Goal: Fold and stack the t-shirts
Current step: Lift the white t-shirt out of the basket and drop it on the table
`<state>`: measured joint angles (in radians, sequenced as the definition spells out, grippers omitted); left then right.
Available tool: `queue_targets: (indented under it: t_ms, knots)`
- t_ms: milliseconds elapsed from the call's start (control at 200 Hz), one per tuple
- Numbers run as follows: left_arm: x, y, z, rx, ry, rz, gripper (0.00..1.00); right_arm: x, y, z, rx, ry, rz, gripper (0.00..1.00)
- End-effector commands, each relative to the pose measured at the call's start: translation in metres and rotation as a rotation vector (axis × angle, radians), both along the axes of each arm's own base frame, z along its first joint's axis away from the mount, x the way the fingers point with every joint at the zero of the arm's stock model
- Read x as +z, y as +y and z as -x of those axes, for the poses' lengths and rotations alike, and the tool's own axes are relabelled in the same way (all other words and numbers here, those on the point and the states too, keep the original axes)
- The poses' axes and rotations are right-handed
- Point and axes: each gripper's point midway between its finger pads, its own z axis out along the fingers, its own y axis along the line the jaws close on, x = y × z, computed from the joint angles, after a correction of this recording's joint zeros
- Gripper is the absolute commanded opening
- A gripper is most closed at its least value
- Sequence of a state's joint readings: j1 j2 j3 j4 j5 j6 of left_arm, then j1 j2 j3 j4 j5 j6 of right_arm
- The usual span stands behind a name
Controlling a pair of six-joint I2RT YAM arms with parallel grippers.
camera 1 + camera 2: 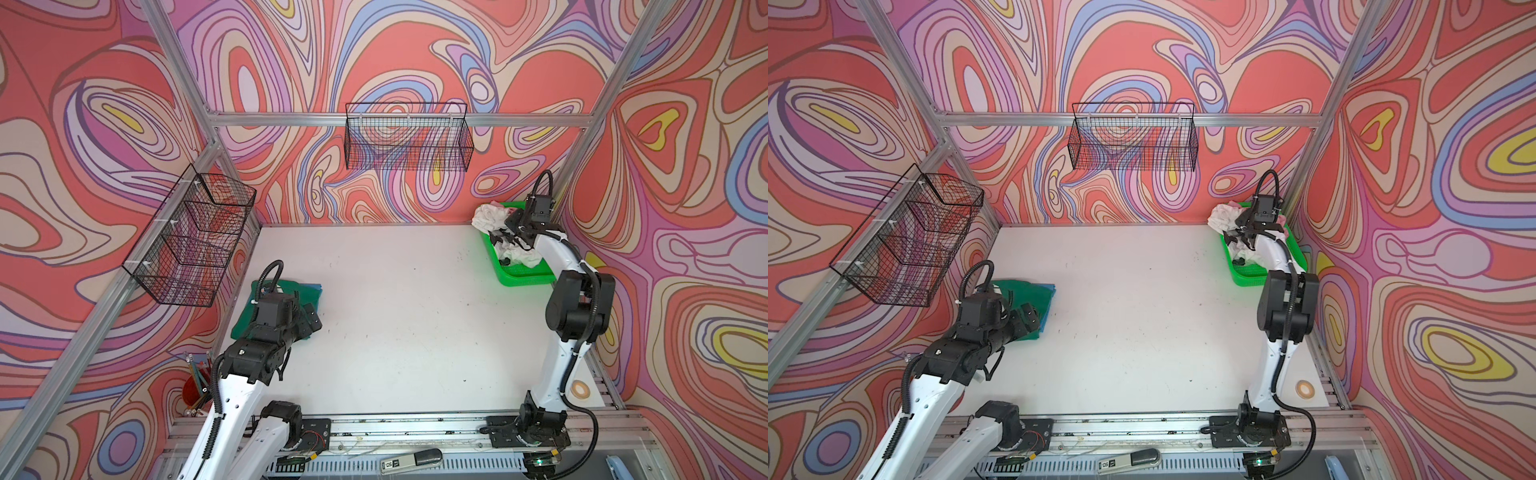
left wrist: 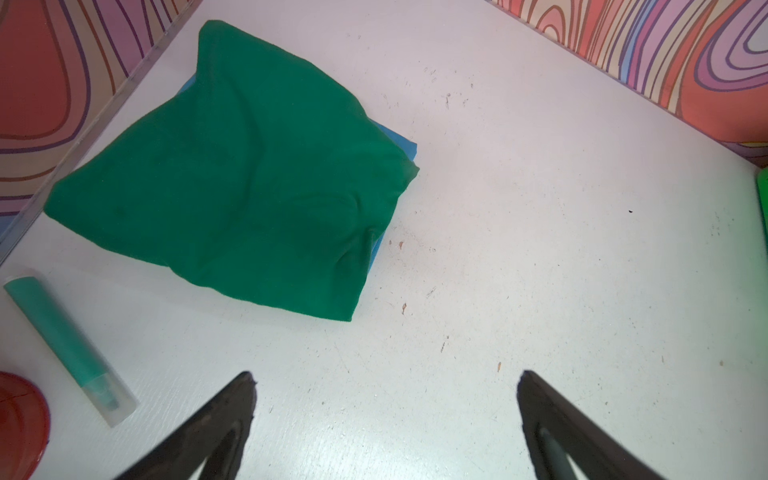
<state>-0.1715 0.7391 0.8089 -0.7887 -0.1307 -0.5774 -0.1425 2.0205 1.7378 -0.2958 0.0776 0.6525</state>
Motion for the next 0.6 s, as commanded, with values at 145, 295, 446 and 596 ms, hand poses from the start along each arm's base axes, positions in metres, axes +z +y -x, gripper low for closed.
queue_targets:
  t_ms: [145, 295, 446, 596]
  knots:
    - [0.0, -0.001, 0.005, -0.006, 0.007, 0.013, 1.0, 0.107, 0.013, 0.05, -0.037, -0.273, -0.029, 0.0]
    - [0.0, -0.004, 0.005, -0.016, 0.007, 0.02, 1.0, 0.171, 0.017, 0.075, -0.037, -0.376, -0.022, 0.0]
    - [-0.001, -0.004, 0.005, -0.019, 0.007, 0.025, 1.0, 0.229, 0.023, 0.087, -0.002, -0.443, -0.005, 0.0]
    - [-0.002, -0.006, 0.004, -0.027, 0.011, 0.031, 1.0, 0.289, 0.042, 0.098, 0.106, -0.545, 0.006, 0.0]
